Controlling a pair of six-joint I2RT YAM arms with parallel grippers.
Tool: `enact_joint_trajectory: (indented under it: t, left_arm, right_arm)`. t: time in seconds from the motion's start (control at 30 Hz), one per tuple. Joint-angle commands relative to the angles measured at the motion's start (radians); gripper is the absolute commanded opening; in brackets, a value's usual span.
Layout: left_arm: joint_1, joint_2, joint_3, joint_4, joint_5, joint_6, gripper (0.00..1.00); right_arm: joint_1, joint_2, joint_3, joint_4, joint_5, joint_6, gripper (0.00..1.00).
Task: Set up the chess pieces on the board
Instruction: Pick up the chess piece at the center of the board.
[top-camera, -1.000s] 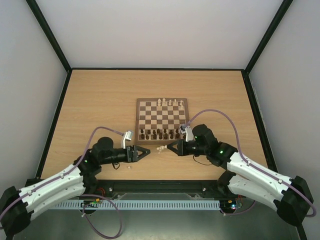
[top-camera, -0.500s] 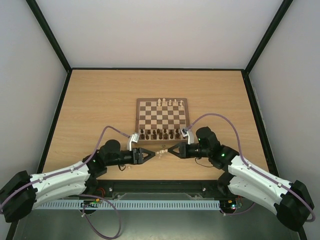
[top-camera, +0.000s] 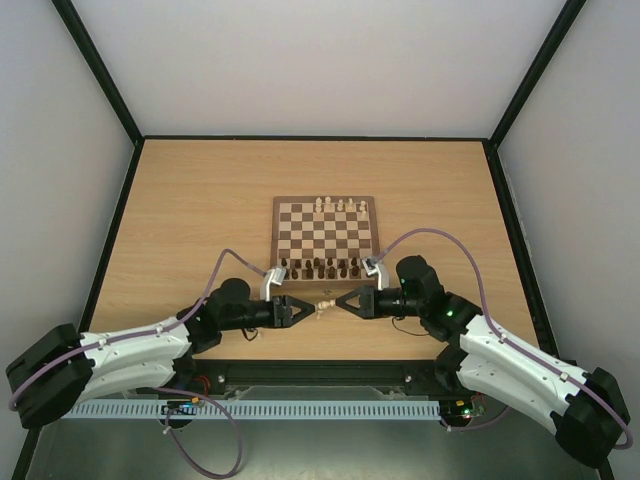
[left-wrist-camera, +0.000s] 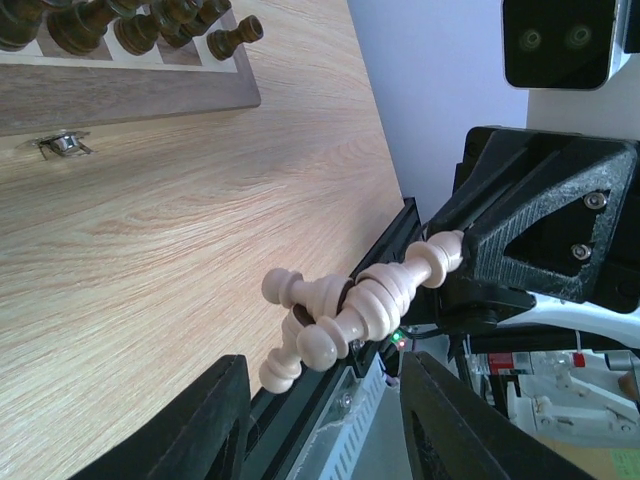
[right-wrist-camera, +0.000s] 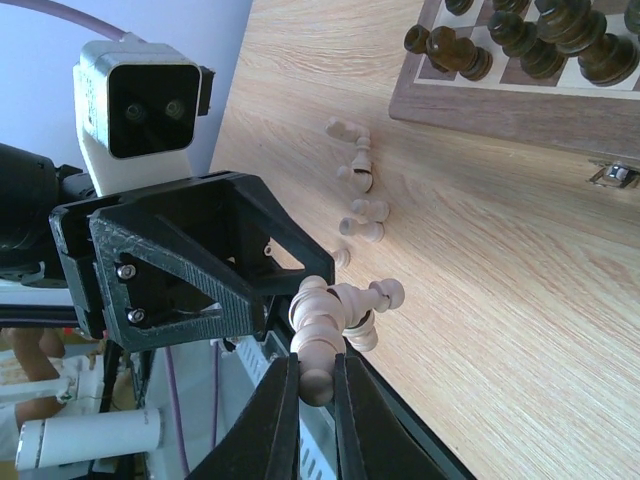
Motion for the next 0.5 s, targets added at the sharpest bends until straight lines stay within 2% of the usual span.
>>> enact_joint_trajectory:
  t: [0.0, 0.47]
  left_arm:
    - [-0.006, 0.034, 0.039, 0.068, -0.012, 0.003, 0.44]
    - [-0.006, 0.08, 0.053, 0.114, -0.001, -0.027, 0.42]
  right_arm:
    - [-0.003, -0.013, -0.019, 0.033, -0.041, 0.011, 0.02]
    - [-0.003, -0.003, -0.023, 0.048, -0.049, 0.011, 0.02]
